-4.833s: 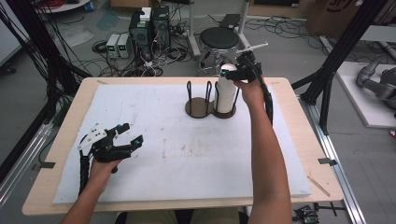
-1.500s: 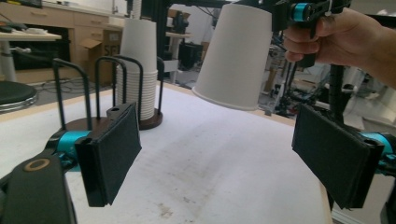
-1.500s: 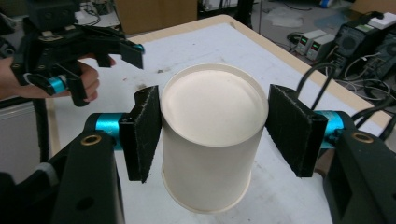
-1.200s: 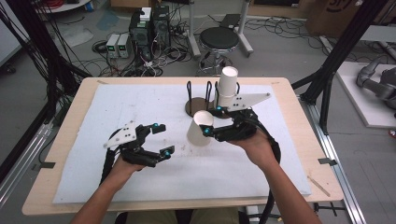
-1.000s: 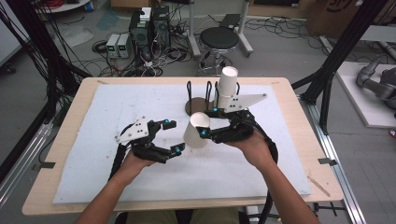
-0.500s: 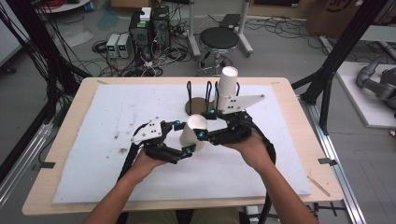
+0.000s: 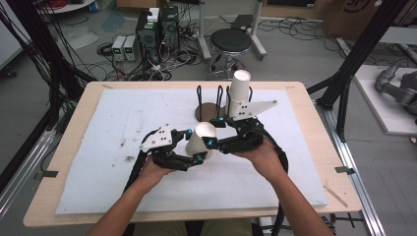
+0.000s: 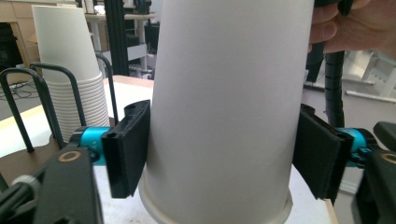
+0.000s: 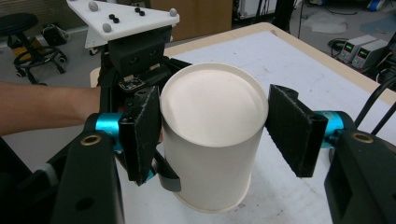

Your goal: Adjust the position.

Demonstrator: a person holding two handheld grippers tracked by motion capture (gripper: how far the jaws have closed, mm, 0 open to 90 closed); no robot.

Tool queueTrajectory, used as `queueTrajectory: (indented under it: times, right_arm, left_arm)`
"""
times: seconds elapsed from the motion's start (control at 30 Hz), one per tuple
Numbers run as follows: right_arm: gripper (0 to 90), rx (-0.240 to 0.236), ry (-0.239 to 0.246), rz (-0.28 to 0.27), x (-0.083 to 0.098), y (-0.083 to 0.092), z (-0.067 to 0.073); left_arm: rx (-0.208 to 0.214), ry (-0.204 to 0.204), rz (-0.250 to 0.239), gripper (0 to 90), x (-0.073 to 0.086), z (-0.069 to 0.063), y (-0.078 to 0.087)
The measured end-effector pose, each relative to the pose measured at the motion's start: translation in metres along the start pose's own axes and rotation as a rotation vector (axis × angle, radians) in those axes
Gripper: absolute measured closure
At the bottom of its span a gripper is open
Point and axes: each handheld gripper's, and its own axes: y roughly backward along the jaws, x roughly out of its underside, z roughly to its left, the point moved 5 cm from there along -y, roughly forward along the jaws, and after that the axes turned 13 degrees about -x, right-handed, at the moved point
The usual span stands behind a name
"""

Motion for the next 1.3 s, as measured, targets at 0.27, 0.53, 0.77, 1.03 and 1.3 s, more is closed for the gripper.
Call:
queueTrajectory:
  times: [0.27, 0.53, 0.77, 1.03, 1.3]
  right_arm:
    - [27.8, -0.009, -0.018, 0.008, 0.006, 0.001, -0.001]
    - [20.6, -0.023, -0.006, 0.011, 0.005, 0.005, -0.002]
    - [20.1, -0.086, 0.08, 0.125, 0.006, 0.005, -0.002]
    - [20.4, -0.123, 0.147, 0.306, 0.012, -0.005, -0.003]
    - [20.7, -0.17, 0.162, 0.394, 0.017, -0.017, -0.003]
  left_arm:
    - [0.002, -0.034, 0.038, 32.2, -0.001, -0.003, 0.005]
    - [0.028, -0.095, 0.15, 33.3, -0.006, -0.006, 0.005]
    - [0.046, -0.163, 0.274, 33.3, -0.002, -0.006, 0.006]
    - [0.088, -0.188, 0.334, 33.1, 0.0, -0.01, 0.007]
    - [0.111, -0.204, 0.35, 33.1, 0.003, -0.014, 0.004]
